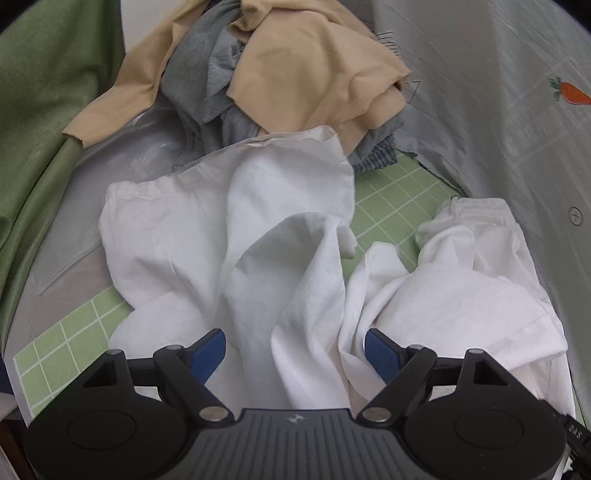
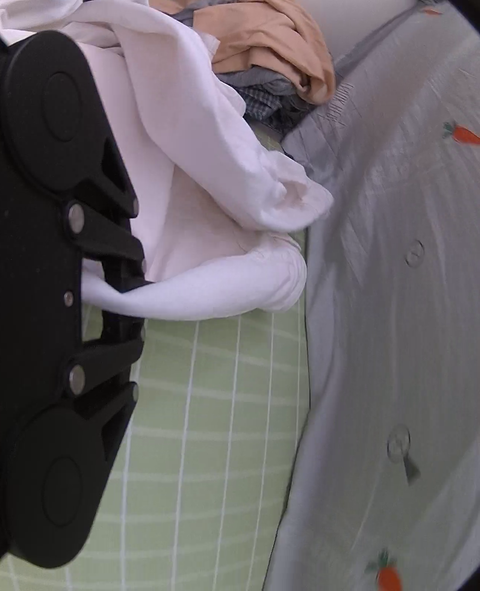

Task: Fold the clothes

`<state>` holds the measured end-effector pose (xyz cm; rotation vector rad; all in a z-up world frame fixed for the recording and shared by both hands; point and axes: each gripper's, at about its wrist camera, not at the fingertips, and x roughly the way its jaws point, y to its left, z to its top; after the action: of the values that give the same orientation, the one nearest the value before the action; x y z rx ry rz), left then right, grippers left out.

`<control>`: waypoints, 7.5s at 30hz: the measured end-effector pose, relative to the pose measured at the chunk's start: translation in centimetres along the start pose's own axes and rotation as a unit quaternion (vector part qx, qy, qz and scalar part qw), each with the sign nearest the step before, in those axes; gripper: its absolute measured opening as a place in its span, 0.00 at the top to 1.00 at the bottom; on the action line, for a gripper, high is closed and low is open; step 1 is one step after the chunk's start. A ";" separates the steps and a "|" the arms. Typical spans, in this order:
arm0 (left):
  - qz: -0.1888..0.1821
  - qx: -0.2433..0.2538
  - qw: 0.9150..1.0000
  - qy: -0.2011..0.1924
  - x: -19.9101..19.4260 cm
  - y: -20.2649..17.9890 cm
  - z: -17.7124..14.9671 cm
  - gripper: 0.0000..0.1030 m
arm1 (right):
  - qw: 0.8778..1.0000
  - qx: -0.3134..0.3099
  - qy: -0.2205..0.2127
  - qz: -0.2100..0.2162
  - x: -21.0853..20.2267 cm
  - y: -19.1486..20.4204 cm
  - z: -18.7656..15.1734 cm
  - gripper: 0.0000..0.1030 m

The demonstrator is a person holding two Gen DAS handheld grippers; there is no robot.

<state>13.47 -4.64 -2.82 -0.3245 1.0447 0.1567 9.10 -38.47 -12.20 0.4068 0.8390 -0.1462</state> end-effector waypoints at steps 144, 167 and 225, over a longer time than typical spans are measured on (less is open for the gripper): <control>-0.025 -0.037 0.999 -0.016 -3.9 4.6 -8.1 0.98 | 0.930 0.318 -0.033 -0.180 -23.3 -22.5 -12.4 0.03; -0.006 -0.033 0.999 0.012 1.6 0.2 -5.5 0.97 | 0.880 0.388 -0.051 -0.269 -19.9 -31.9 -8.5 0.54; -0.002 0.011 1.000 -0.028 -8.2 10.4 -14.4 0.56 | 0.917 0.218 -0.085 -0.323 -33.3 -22.3 -18.4 0.35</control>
<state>-5.29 0.51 -4.32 -0.3007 0.9895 0.1507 -32.10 -52.42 -4.78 0.5124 0.7400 -0.9858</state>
